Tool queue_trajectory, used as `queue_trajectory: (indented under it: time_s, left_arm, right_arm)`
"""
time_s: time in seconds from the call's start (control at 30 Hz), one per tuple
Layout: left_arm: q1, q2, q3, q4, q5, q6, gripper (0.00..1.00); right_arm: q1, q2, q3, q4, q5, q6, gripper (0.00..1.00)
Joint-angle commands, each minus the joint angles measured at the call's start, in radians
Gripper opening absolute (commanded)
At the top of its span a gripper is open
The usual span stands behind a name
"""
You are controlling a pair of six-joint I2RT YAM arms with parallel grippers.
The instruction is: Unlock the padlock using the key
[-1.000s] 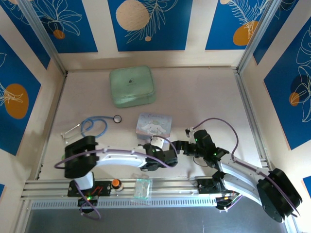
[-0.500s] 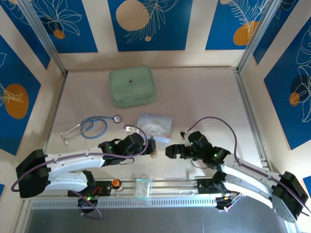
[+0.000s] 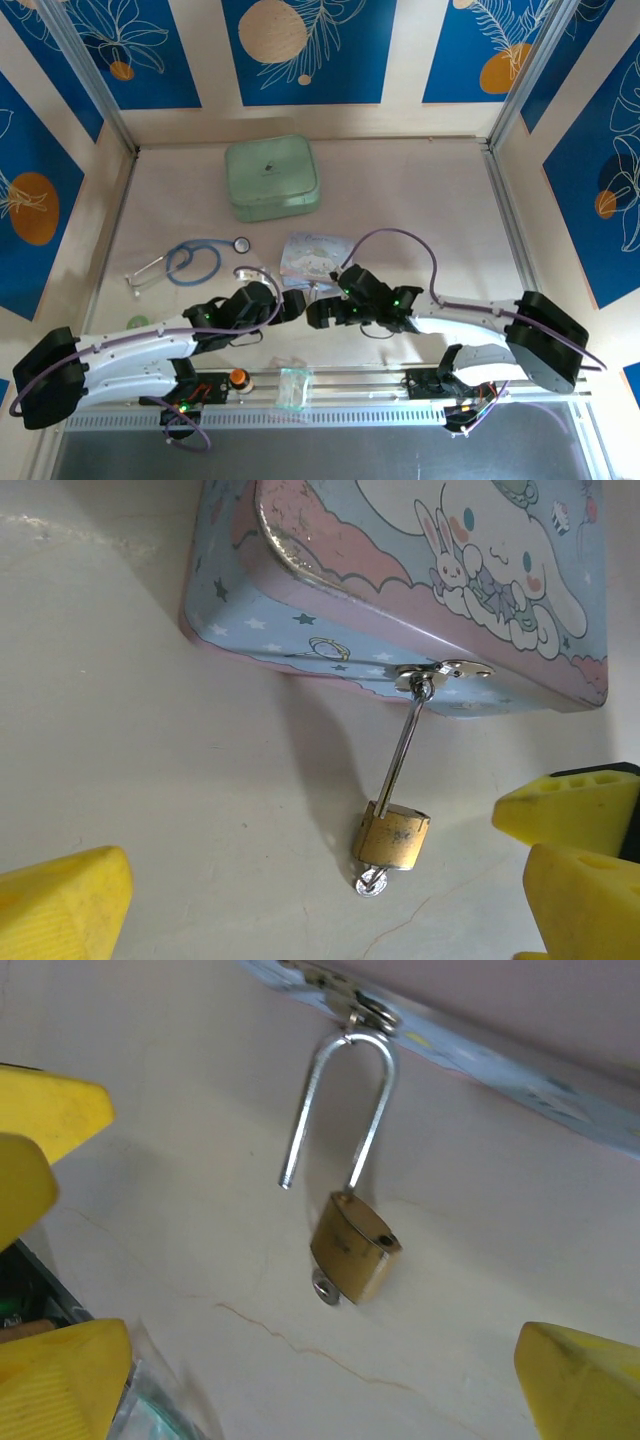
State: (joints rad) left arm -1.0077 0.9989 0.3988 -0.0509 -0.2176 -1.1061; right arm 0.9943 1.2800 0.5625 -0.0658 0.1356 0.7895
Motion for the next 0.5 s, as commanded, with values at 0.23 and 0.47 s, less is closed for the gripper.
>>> queue_trajectory:
  time_s: [0.23, 0.47]
  left_arm:
    - [0.017, -0.065, -0.031, -0.017, -0.033, -0.052, 1.00]
    - [0.026, -0.057, -0.042, -0.002, -0.026, -0.052, 0.99]
  right_arm:
    - [0.009, 0.157, 0.096, -0.028, 0.045, 0.009, 0.90]
    - [0.021, 0.235, 0.141, -0.066, 0.074, 0.017, 0.68]
